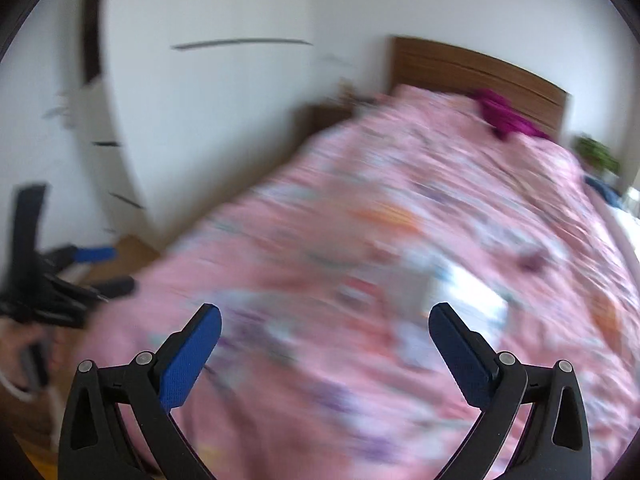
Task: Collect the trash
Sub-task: 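Return both tools to the bed and reach the right tool toward the medicine box, then grasp the Glucosamine box with the right tool while the left tool grasps the red tube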
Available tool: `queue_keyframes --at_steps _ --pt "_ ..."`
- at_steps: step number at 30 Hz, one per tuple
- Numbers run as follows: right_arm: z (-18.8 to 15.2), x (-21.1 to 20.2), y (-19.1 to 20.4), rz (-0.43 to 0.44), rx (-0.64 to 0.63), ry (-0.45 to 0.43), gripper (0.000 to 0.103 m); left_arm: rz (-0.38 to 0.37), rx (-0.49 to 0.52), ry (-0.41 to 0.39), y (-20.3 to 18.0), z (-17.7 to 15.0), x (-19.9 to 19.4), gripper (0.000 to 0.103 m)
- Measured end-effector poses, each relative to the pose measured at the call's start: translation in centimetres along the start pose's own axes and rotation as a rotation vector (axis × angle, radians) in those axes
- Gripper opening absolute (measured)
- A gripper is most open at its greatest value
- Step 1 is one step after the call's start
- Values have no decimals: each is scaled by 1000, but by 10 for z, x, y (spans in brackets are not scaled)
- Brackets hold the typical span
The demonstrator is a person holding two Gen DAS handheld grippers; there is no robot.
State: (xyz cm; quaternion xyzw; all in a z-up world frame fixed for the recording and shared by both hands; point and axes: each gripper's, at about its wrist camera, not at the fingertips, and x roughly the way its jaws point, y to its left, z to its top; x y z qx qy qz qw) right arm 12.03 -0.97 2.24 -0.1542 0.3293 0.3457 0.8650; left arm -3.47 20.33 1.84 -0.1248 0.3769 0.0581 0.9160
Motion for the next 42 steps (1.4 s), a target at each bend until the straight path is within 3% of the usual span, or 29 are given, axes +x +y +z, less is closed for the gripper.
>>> queue_keyframes --at_steps 4,7,10,14,19,24,27,31,33,35,37,42 --pt "-4 21 -60 -111 -101 77 103 -62 47 60 -51 14 38 100" --pt "-5 47 -79 -48 -237 157 103 -86 55 94 -74 16 58 100" --pt "0 58 -91 25 -370 126 103 -67 67 149 -85 14 75 100" --pt "13 91 -92 124 -528 168 103 -44 46 190 -84 5 80 100" --pt "27 134 -88 305 -666 312 103 -18 10 219 -78 -3 84 100" --pt "32 157 -67 321 -829 340 103 -4 -17 248 -74 -7 90 100" --pt "26 186 -57 372 -861 457 103 3 -29 262 -71 -9 92 100" --pt "9 213 -55 336 -884 562 103 10 -30 261 -71 -9 91 100" --pt "11 215 -64 348 -826 563 102 10 -33 263 -69 -9 91 100" --pt "13 218 -76 371 -746 586 93 10 -36 265 -69 -9 92 100" --pt "14 218 -90 377 -657 611 93 7 -39 273 -69 -10 94 100" --pt "15 195 -112 439 -487 541 92 -14 -39 275 -76 -9 96 100"
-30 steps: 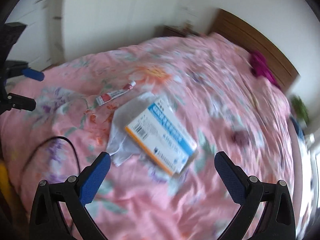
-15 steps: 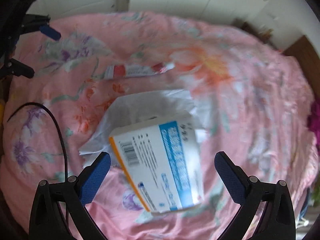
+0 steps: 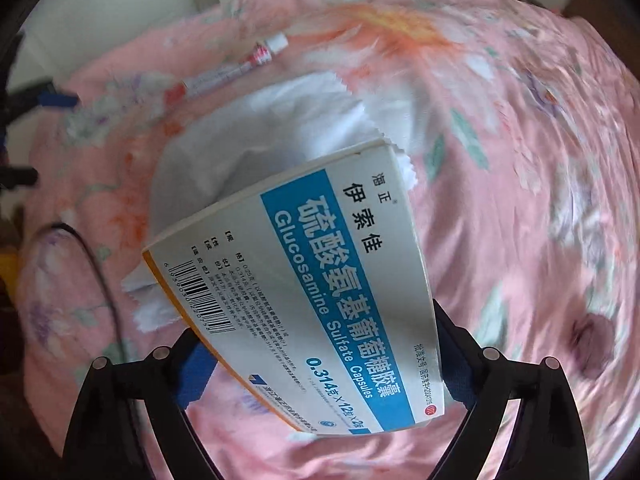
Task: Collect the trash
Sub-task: 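Grasp the Glucosamine box with the right tool while the left tool grasps the red tube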
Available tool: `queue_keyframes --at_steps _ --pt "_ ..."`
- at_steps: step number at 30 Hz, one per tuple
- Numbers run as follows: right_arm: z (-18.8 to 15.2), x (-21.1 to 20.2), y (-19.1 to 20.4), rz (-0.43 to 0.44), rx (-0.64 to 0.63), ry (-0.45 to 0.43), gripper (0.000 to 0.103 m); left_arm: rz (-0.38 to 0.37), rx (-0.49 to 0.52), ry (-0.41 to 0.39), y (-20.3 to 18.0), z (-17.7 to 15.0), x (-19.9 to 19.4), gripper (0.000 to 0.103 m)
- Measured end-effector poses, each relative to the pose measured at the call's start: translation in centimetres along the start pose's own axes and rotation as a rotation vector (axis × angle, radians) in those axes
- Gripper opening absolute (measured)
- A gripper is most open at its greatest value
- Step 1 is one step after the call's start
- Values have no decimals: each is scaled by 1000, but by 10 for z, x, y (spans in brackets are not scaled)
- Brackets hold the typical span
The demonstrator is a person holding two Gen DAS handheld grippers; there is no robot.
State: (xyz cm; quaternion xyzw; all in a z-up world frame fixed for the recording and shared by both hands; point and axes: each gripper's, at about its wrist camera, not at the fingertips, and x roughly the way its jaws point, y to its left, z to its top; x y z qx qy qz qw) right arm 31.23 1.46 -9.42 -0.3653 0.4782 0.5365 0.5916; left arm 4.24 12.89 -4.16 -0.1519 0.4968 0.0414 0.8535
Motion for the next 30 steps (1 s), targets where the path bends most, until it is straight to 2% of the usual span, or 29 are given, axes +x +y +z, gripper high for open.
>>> queue_keyframes --at_steps 4,8,11,13,15,16,18,20,22,25,27,29,30 --pt "-31 -43 -9 84 199 -198 92 -20 28 -12 -15 10 1 100" --pt "-63 -81 -6 148 364 -343 92 -55 57 -39 -28 33 6 100" --pt "-80 -99 4 177 436 -417 92 -75 65 -57 -30 68 18 100" --pt "-87 -105 9 192 466 -454 92 -56 82 -61 -29 92 28 100" --pt "-92 -107 12 219 493 -476 92 -63 89 -40 -27 112 40 100" --pt "-93 -108 15 218 499 -490 92 -91 85 -16 -26 121 50 98" --pt "-93 -106 16 233 511 -504 92 -86 91 32 -26 131 65 90" --pt "-96 -105 16 258 528 -527 92 -12 147 56 -32 132 77 81" --pt "-98 -108 21 267 538 -544 92 17 184 85 -36 129 88 77" --pt "-95 -108 24 272 538 -555 92 12 179 94 -34 124 97 77" --pt "-94 -109 26 279 538 -562 92 -14 174 85 -34 123 97 70" --pt "-93 -108 26 284 549 -568 92 -51 189 89 -38 123 96 38" --pt "-94 -108 25 293 557 -574 92 -48 200 96 -42 122 98 36"
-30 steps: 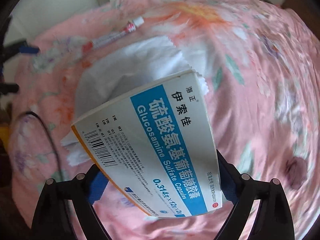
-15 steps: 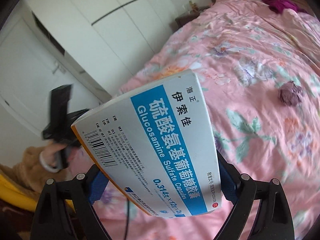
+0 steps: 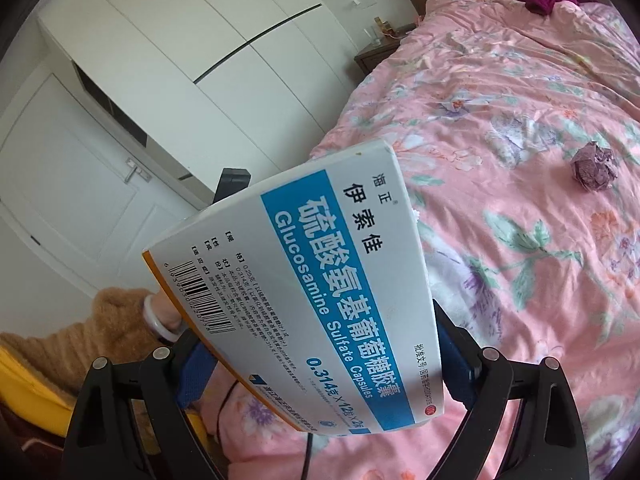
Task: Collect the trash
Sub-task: 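Grasp the Glucosamine box with the right tool while the left tool grasps the red tube, then carry the box and red tube with both tools over the pink bin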
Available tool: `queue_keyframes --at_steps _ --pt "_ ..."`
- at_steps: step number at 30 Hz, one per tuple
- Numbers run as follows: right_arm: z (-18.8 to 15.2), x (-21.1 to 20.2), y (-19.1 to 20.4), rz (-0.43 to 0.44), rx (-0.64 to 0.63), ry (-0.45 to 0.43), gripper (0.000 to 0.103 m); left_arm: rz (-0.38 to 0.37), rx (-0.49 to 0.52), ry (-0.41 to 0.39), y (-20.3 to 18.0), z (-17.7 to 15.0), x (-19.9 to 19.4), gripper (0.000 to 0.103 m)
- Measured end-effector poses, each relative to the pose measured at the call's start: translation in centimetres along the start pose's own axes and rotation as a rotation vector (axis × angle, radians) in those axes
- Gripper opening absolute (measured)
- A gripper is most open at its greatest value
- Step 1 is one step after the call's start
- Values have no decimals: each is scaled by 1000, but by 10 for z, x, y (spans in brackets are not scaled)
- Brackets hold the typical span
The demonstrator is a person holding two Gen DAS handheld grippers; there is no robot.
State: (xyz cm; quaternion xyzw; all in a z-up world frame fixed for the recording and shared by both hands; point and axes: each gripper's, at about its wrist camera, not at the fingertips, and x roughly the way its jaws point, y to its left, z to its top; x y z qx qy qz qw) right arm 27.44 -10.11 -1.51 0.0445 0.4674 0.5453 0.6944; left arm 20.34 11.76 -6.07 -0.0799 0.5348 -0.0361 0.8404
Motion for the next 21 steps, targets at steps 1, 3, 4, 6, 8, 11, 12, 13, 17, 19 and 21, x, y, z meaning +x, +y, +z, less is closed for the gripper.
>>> queue_keyframes --at_steps 1,3,4,6,8,11,12,13,17,19,21 --pt "-1 -1 0 8 7 -8 92 9 14 6 -4 1 1 33" --pt "-1 -3 -1 25 23 -22 92 5 20 3 -6 1 0 27" --pt "-2 -4 -1 27 29 -27 92 -7 6 -4 -4 1 -2 24" --pt "-3 -3 1 26 31 -27 92 -36 -11 -36 -2 -1 -12 23" --pt "-4 -1 4 28 30 -22 92 -50 -4 -45 -3 -3 -19 22" --pt "-5 3 6 39 36 -20 92 -58 4 -49 -5 -5 -23 22" --pt "-6 4 7 43 40 -23 92 -64 -5 -56 -4 -6 -25 22" --pt "-6 5 7 49 42 -25 92 -76 -14 -71 -3 -7 -28 22" --pt "-9 5 14 71 43 -31 92 -93 -20 -146 -4 -17 -47 22" --pt "-10 7 18 74 44 -30 92 -69 -1 -189 -8 -25 -60 22" --pt "-12 10 23 82 43 -27 92 -51 0 -218 -6 -37 -74 22"
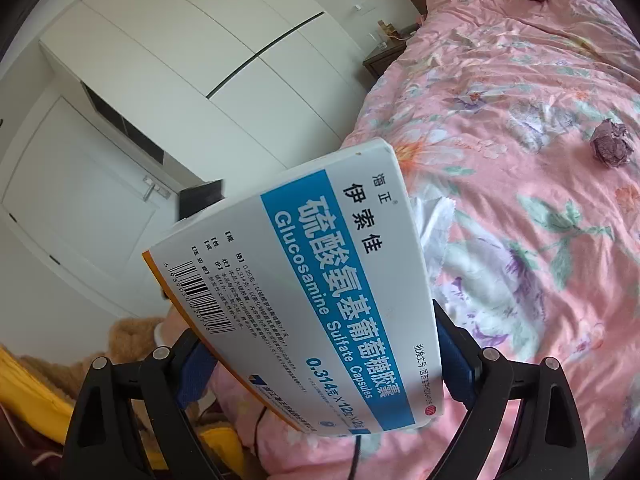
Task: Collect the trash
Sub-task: 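Carry the box and red tube with both tools over the pink bin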
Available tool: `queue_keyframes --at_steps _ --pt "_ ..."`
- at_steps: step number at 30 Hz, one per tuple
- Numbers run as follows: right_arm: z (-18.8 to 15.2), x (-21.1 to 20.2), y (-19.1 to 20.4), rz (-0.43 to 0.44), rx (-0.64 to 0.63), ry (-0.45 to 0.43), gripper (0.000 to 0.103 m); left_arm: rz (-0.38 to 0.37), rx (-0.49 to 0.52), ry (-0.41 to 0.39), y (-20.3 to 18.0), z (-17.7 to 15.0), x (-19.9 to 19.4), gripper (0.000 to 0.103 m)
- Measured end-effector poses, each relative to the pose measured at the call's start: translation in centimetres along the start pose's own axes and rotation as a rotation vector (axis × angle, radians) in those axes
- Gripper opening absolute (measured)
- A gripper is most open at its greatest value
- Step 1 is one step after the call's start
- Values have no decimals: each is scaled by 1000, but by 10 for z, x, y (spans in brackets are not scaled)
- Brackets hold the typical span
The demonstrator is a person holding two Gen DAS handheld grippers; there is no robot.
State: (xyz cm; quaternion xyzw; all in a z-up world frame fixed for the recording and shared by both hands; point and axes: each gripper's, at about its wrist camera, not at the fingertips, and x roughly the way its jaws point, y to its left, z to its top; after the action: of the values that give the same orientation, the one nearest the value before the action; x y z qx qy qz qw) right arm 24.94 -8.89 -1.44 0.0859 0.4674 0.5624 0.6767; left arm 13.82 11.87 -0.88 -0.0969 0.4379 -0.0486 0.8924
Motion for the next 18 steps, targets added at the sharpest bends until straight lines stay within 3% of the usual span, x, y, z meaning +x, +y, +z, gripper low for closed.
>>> queue_keyframes --at_steps 9,18 --pt "-1 52 49 80 -31 47 92 144 -139 -72 62 -70 -78 22" --pt "-4 145 147 150 -160 181 92 262 -354 -143 140 -168 -157 22"
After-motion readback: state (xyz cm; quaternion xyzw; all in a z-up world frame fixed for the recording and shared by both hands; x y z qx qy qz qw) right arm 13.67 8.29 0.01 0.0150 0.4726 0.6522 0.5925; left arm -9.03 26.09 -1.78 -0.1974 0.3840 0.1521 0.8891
